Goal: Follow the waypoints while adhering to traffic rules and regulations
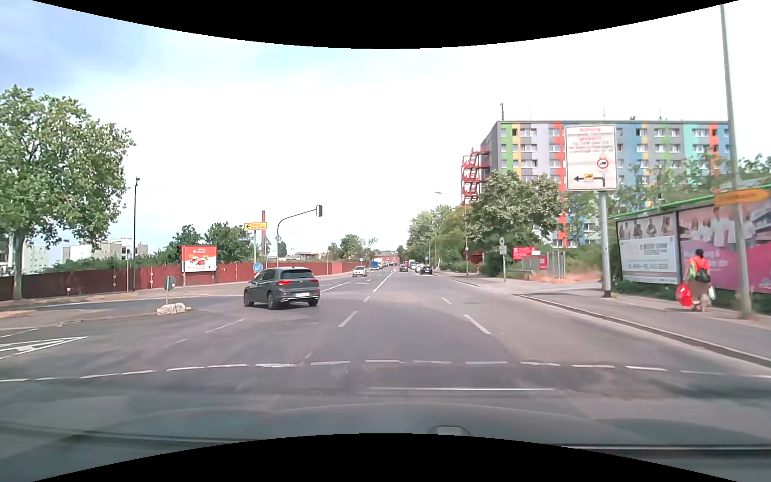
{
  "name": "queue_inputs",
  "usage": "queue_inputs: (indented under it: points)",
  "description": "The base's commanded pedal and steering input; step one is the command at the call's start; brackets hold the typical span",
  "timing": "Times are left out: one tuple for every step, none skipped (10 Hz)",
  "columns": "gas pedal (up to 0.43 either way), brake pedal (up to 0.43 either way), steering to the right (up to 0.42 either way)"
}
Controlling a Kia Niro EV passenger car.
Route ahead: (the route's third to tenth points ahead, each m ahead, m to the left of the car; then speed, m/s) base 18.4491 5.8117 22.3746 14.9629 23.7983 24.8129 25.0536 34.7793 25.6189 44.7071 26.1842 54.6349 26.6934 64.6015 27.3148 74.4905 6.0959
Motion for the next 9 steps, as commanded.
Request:
queue_inputs:
  points:
    - [0.039,0.000,-0.002]
    - [0.039,0.000,-0.004]
    - [0.039,0.000,-0.005]
    - [0.020,0.000,-0.008]
    - [0.020,0.000,-0.015]
    - [0.020,0.000,-0.029]
    - [0.020,0.000,-0.043]
    - [0.020,0.000,-0.061]
    - [0.020,0.000,-0.094]
